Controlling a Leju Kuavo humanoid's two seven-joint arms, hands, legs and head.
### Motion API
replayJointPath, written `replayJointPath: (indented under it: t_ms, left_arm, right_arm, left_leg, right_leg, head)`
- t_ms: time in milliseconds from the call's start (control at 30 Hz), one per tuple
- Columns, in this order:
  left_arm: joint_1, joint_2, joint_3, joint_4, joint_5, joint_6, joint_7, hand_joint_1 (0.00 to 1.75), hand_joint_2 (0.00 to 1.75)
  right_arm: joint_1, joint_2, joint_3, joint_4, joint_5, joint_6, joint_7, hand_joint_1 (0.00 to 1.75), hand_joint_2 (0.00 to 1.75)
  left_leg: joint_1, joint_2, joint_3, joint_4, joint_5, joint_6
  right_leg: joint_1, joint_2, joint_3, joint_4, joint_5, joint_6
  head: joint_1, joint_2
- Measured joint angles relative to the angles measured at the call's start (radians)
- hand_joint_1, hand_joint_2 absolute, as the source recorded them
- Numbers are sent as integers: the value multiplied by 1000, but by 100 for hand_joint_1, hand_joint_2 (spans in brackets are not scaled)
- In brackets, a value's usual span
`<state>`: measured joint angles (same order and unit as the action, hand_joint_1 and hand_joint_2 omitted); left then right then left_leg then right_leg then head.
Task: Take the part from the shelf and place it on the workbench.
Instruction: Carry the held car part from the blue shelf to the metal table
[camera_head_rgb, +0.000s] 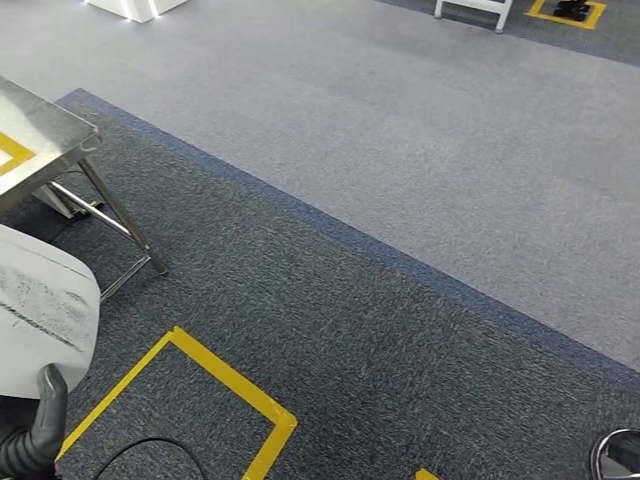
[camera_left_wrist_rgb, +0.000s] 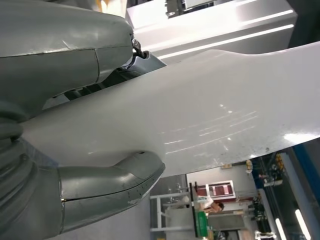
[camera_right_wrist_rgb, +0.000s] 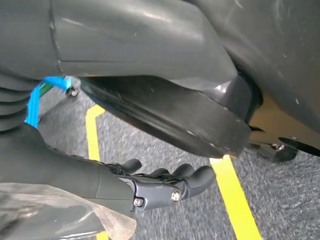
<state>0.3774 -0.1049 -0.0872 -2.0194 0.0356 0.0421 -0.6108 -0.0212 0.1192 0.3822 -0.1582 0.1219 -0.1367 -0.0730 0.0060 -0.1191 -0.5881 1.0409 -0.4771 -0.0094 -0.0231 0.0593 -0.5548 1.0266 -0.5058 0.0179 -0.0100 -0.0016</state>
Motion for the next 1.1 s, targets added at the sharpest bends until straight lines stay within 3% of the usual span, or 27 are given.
replayJointPath:
  t_ms: [33, 100, 167, 200, 267, 300, 333, 400, 467, 533, 600, 667, 700, 733, 767, 833, 900, 967, 1033, 1100]
  left_arm:
    - [-1, 0, 0, 0, 0, 0, 0, 175, 175]
    - [-5, 0, -1, 0, 0, 1, 0, 175, 175]
    - [-5, 0, -1, 1, 1, 2, 0, 175, 175]
    - [-4, 0, -1, 1, 1, 2, 0, 175, 175]
    - [-4, 1, -1, 1, 4, 1, 0, 175, 175]
    - [-4, 1, -1, 1, 7, -1, 0, 175, 175]
    - [-5, 1, -2, 1, 11, -4, 0, 175, 175]
    - [-3, 1, -2, 1, 19, -9, 0, 175, 175]
    - [4, 1, -2, 1, 23, -11, 0, 175, 175]
    - [8, 2, -2, 0, 23, -13, 0, 175, 175]
    - [7, 2, -2, 0, 19, -15, -1, 175, 175]
    - [6, 2, -3, 0, 17, -16, -2, 175, 175]
    - [6, 3, -3, 0, 17, -16, -2, 175, 175]
    - [5, 3, -3, 1, 16, -16, -2, 175, 175]
    - [5, 4, -3, 1, 15, -16, -2, 175, 175]
    - [3, 4, -3, 1, 9, -12, -2, 175, 175]
    - [2, 4, -3, 1, -3, -5, -1, 175, 175]
    - [5, 5, -2, 0, -17, 5, 0, 175, 175]
    - [7, 6, -2, 0, -30, 13, 1, 175, 175]
    - [4, 8, -3, 0, -35, 17, 2, 175, 175]
  right_arm:
    - [1, 0, 1, 0, 0, 0, 0, 0, 175]
    - [5, 0, 2, 0, 1, -1, 0, 0, 175]
    - [7, 0, 2, 1, 1, -1, 1, 0, 175]
    - [7, 0, 2, 1, 1, -1, 1, 0, 175]
    - [6, 0, 3, 1, 1, -1, 2, 0, 175]
    - [5, 0, 3, 1, 1, -1, 2, 0, 175]
    - [5, 0, 4, 1, 0, -2, 2, 0, 175]
    - [5, 0, 6, 1, -9, -4, 2, 0, 175]
    - [3, 0, 5, 0, -23, -6, 2, 0, 175]
    - [1, 0, 4, -1, -30, -6, 2, 0, 175]
    - [2, 0, 3, -1, -30, -3, 4, 0, 175]
    - [2, 0, 2, -1, -29, 0, 5, 0, 175]
    - [1, 0, 2, -1, -28, 1, 5, 0, 175]
    - [-1, 0, 2, -1, -27, 1, 6, 0, 175]
    - [-2, 0, 1, -1, -26, 1, 7, 0, 175]
    - [1, 0, 1, -1, -27, 1, 8, 0, 175]
    - [4, 0, 1, 0, -29, 1, 8, 0, 175]
    - [2, 1, 0, 0, -31, 1, 8, 0, 175]
    - [1, 3, 0, -1, -31, 1, 7, 0, 175]
    - [5, 4, 0, -1, -32, 1, 8, 0, 175]
  left_leg:
    - [-1, 30, -13, 30, -18, -5]
    - [-2, 93, -70, 149, -77, -13]
    - [3, 107, -128, 264, -115, -18]
    - [4, 109, -136, 276, -107, -19]
    - [5, 123, -91, 182, -40, -16]
    - [1, 148, -56, 112, -10, -12]
    - [-4, 169, -27, 52, 10, -6]
    - [-13, 194, -4, 2, 10, 7]
    - [-13, 171, -2, -5, 9, 19]
    - [-7, 147, 4, -12, 13, 32]
    - [-3, 125, 7, -15, 14, 40]
    - [-4, 99, 8, -15, 12, 44]
    - [-4, 85, 9, -15, 11, 45]
    - [-4, 70, 12, -15, 10, 44]
    - [-3, 54, 16, -15, 8, 42]
    - [-3, 24, 19, -12, 3, 35]
    - [-1, -1, 12, -9, 2, 23]
    - [4, -24, 5, -11, 5, 9]
    - [2, 1, -3, 11, -9, -2]
    - [0, 67, -45, 103, -59, -11]
  right_leg:
    - [-1, -15, 4, -3, -1, -6]
    - [1, -49, 10, -5, -6, -15]
    - [3, -83, 14, -5, -12, -18]
    - [3, -98, 17, -5, -15, -17]
    - [3, -125, 28, -5, -23, -14]
    - [5, -137, 32, -5, -28, -10]
    - [7, -148, 35, -4, -34, -4]
    - [12, -169, 40, -7, -44, 8]
    - [12, -186, 54, -12, -51, 18]
    - [9, -147, 50, 17, -73, 28]
    - [8, -83, -8, 130, -125, 32]
    - [10, -62, -84, 256, -163, 33]
    - [11, -61, -105, 279, -154, 32]
    - [11, -59, -108, 262, -125, 31]
    - [11, -52, -92, 207, -80, 29]
    - [6, -5, -44, 73, -8, 23]
    - [3, 33, -15, 9, 5, 17]
    - [4, 20, -5, 0, 1, 8]
    - [2, -7, 5, -9, 1, -4]
    - [2, -40, 14, -13, -3, -14]
  head:
    - [-2, 0]
    - [-6, 0]
    - [-6, 0]
    - [-6, 0]
    - [-6, 0]
    - [-6, 0]
    - [-6, 0]
    - [-6, 0]
    - [-5, 0]
    - [-1, 0]
    - [6, 0]
    - [8, 0]
    - [9, 0]
    - [9, 0]
    - [9, 0]
    - [10, 0]
    - [10, 0]
    - [10, 0]
    - [6, 0]
    - [0, 0]
